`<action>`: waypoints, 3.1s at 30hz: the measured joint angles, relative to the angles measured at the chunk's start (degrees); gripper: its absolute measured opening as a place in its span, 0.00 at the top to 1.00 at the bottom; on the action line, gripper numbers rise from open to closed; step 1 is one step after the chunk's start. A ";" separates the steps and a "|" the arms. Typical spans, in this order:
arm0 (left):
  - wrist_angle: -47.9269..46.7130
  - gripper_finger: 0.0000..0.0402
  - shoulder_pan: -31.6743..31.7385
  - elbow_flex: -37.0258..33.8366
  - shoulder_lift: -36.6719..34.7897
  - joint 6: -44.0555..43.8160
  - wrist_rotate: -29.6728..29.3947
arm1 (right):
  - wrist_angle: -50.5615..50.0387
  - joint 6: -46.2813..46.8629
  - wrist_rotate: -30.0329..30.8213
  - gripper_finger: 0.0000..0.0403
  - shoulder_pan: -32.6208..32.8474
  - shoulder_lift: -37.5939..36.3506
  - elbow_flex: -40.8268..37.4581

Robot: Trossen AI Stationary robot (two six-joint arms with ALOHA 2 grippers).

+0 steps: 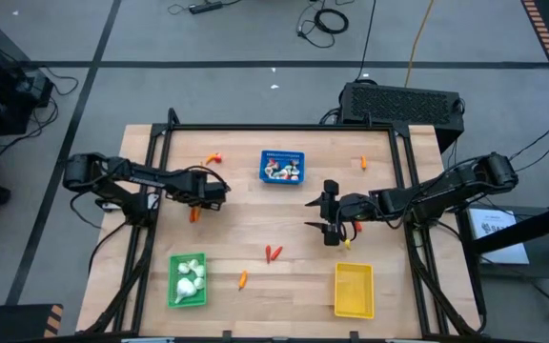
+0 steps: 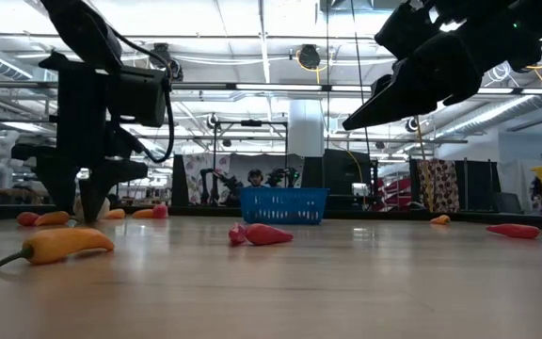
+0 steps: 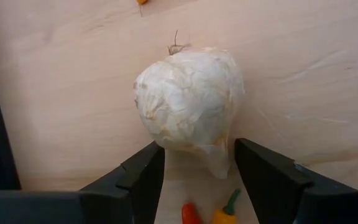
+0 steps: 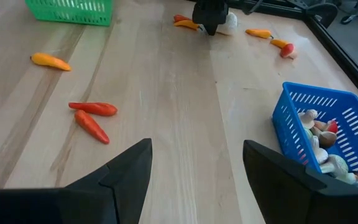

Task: Sort produce into baskets
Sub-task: Put the white garlic into the green bin, then put the orange chili pepper into the yellow bin

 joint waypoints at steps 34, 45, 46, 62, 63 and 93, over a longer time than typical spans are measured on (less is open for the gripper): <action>-3.60 0.95 -21.12 3.42 -20.07 22.06 24.82 | 14.59 -0.52 0.03 0.40 -0.02 -0.02 -0.07; 3.00 0.95 -43.20 3.42 -21.66 16.64 26.51 | 19.48 -0.57 0.04 0.40 0.00 -0.02 -0.08; 4.11 0.95 -44.73 3.45 -21.66 16.64 26.22 | 19.40 -0.51 0.02 0.40 -0.01 -0.02 -0.07; 2.17 0.87 -52.87 3.47 -21.55 22.06 21.92 | 19.38 4.66 0.05 0.40 0.00 -0.02 -0.07; 2.20 0.84 -52.87 3.47 -21.55 22.05 21.92 | 19.38 4.97 0.04 0.40 -0.01 -0.02 -0.07; 37.35 0.69 -41.51 -5.85 -38.49 81.47 -19.09 | -7.63 2.40 -7.62 0.40 4.51 20.86 24.00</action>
